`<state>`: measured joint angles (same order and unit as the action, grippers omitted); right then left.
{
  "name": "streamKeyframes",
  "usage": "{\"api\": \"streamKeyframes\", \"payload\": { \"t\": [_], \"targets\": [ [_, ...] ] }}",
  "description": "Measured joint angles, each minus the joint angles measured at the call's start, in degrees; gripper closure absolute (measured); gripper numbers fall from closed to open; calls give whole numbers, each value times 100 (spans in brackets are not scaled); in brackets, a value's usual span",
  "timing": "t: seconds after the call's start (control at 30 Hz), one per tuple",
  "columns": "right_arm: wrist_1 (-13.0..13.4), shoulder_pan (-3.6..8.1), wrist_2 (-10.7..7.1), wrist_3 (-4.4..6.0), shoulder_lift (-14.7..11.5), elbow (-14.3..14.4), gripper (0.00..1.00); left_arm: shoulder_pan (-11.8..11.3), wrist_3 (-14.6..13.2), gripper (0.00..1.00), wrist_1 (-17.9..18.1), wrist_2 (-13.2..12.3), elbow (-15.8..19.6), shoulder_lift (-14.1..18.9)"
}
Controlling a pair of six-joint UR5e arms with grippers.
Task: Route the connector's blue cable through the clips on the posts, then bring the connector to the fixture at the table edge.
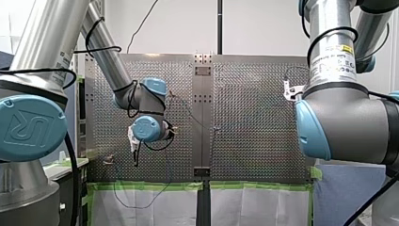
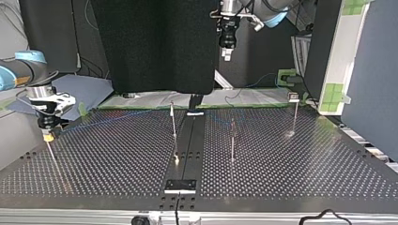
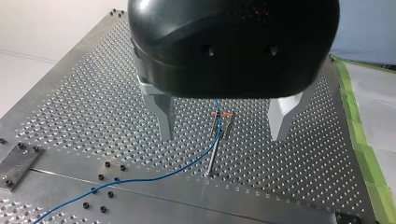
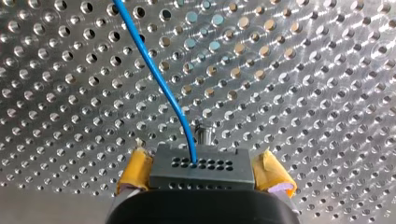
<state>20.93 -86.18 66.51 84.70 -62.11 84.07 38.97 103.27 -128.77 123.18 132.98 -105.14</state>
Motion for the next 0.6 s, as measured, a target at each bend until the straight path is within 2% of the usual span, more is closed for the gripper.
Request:
{"api": "streamKeyframes", "payload": {
  "t": [0.6],
  "targets": [
    [-5, -2, 260, -5, 0, 1, 1, 1, 0, 0, 0, -1, 0, 0]
  ]
}}
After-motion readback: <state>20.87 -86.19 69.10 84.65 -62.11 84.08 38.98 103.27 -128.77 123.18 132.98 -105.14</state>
